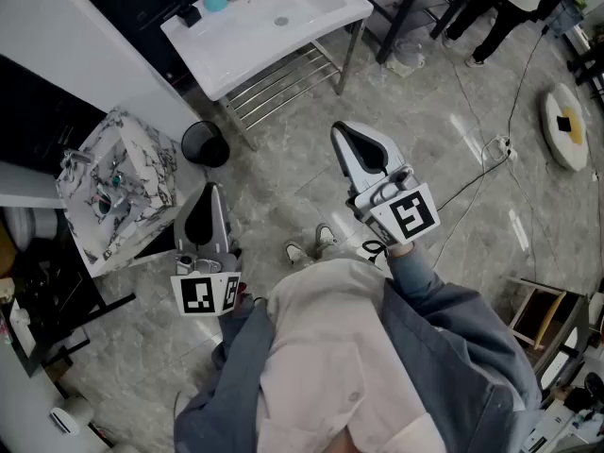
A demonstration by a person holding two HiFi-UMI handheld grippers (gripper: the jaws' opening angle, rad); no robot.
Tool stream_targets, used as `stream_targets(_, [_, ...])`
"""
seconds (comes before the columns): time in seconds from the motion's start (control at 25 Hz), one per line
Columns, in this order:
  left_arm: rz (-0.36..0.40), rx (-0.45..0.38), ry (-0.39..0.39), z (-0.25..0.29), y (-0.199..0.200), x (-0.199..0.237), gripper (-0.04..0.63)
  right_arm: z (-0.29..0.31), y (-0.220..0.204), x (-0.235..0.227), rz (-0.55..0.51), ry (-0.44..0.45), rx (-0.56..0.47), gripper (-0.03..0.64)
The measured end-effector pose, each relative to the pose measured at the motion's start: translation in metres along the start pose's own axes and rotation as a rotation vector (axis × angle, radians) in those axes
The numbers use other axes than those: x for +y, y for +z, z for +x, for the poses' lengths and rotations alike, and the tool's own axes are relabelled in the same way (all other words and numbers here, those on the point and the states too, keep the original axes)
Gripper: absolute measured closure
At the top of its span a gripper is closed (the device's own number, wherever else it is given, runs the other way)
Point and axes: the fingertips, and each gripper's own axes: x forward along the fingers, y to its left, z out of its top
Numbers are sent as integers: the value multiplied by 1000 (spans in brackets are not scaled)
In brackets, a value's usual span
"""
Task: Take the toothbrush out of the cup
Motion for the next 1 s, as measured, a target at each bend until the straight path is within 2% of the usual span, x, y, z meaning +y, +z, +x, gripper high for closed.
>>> stream_targets(0.24, [1, 1, 8, 5, 0, -1, 534, 1, 12, -1, 87, 68, -82, 609])
stream_targets(0.36, [6, 2, 5, 6, 0, -3, 534, 1, 9, -1, 51, 68, -57, 609])
stream_targets(0.72, [5, 6, -1, 6, -4, -7, 534, -4, 9, -4, -13, 31, -70, 609])
stream_targets(1.0, [2, 8, -6, 4, -6, 0, 534, 0, 9, 2, -17, 24, -77, 609])
